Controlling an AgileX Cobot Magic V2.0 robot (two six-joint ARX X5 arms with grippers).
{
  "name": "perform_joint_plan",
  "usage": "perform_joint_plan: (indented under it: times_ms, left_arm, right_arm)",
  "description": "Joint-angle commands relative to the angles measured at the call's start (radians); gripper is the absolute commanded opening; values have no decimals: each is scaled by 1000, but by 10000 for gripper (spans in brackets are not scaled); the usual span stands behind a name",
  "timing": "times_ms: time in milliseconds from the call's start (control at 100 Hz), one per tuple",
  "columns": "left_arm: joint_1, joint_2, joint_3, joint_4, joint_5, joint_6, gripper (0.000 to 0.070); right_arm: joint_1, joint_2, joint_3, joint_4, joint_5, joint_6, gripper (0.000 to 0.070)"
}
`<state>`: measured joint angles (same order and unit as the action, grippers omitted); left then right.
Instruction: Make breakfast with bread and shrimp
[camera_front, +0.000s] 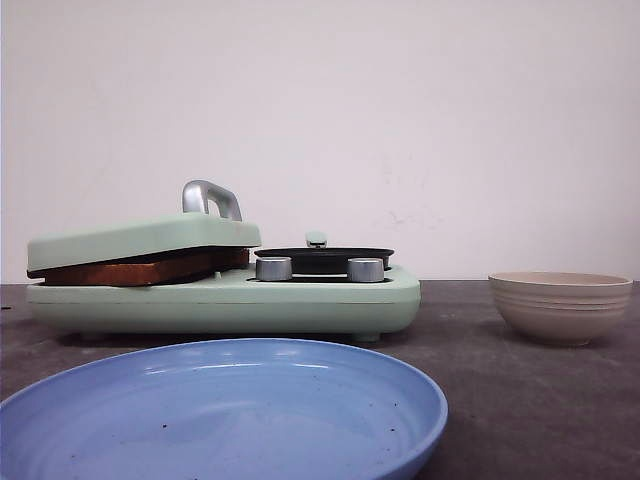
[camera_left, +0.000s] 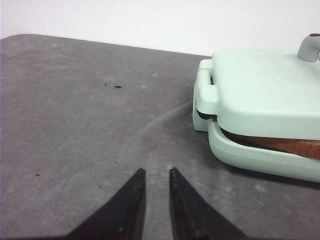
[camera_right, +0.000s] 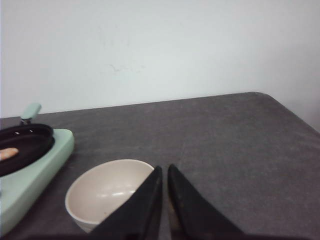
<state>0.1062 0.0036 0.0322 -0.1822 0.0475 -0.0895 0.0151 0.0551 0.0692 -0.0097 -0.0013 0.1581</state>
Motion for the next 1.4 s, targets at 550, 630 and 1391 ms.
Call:
perform_joint_plan:
  times_ms: [550, 630, 1391]
  left_arm:
    - [0, 0, -18, -5, -3, -2, 0]
    - [0, 0, -18, -4, -3, -2, 0]
    - [-1, 0, -18, -5, -3, -2, 0]
  right_arm:
    - [-6, -51, -57, -163, -92, -11, 10]
    - [-5, -51, -57, -157, -108, -13, 10]
    - [-5, -51, -57, -148, -104, -13, 10]
